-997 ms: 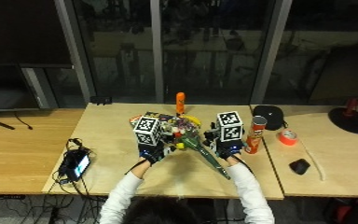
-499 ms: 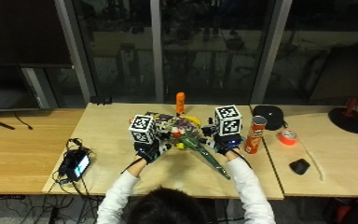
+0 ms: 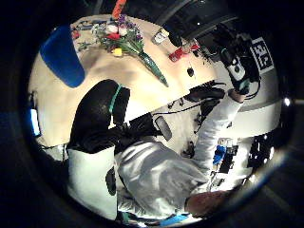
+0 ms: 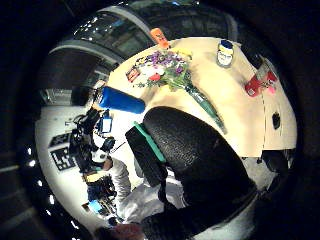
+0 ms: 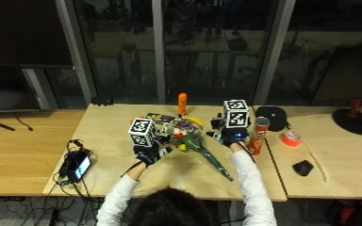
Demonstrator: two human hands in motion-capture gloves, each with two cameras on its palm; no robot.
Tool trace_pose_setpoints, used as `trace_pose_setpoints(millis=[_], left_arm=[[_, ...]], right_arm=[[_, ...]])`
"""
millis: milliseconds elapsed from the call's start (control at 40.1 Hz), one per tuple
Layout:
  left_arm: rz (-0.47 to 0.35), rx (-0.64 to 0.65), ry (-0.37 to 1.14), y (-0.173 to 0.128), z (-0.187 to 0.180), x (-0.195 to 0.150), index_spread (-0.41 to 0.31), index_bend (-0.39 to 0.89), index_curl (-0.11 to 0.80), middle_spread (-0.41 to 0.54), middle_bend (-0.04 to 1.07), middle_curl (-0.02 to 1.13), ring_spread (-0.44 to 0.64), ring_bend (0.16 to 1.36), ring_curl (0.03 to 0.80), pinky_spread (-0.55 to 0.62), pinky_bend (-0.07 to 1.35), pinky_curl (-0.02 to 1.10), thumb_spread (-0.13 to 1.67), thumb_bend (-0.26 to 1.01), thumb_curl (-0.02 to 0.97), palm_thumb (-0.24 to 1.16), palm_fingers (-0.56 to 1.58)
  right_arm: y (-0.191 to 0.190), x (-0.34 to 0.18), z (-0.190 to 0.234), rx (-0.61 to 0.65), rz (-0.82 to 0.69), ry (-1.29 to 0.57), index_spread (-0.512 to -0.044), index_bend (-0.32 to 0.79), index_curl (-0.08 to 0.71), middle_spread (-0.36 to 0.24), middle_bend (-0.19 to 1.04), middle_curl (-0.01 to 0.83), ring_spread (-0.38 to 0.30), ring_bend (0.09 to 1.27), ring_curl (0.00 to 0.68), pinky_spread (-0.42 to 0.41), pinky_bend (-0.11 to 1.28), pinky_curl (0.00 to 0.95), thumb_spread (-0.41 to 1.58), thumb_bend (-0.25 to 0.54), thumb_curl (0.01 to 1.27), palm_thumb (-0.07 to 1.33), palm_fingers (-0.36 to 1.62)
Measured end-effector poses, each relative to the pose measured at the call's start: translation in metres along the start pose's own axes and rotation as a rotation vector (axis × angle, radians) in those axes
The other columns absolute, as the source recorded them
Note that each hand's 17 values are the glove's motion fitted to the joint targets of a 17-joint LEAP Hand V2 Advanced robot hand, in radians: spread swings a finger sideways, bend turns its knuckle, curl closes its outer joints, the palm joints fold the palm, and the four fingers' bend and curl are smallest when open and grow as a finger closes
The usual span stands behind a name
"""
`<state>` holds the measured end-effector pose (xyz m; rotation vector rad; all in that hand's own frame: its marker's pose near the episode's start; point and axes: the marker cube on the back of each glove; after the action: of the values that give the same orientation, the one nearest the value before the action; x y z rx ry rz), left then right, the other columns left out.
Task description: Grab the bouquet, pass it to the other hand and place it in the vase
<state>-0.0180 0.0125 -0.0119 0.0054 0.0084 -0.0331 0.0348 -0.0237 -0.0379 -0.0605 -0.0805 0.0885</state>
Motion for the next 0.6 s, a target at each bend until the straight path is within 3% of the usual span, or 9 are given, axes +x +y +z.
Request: trace_pose_setpoints(millis=[249,598], left_arm=[[0.000,-0.001,0.012,-0.004,0.001,-0.002,-0.043,0.18,0.383,0.107,0.18,0.34,0.20,0.41,0.288,0.24,0.18,0.29,1.11,-0.02,0.327,0.47,0.53],[0.024,-0.013,0.019,-0.005,0.009,0.004,-0.043,0.18,0.394,0.103,0.18,0.34,0.20,0.40,0.296,0.25,0.17,0.30,1.11,-0.02,0.337,0.47,0.53]], right_arm=[[-0.028,0.033,0.031,-0.040,0.115,-0.100,-0.389,0.05,0.047,0.027,0.25,0.308,0.096,0.67,0.299,0.243,0.87,0.383,1.11,-0.020,0.23,0.22,0.19],[-0.061,0.058,0.141,-0.097,0.169,-0.202,-0.286,0.07,0.051,0.061,0.32,0.343,0.071,0.72,0.315,0.241,0.84,0.366,1.08,-0.016,0.26,0.26,0.29]])
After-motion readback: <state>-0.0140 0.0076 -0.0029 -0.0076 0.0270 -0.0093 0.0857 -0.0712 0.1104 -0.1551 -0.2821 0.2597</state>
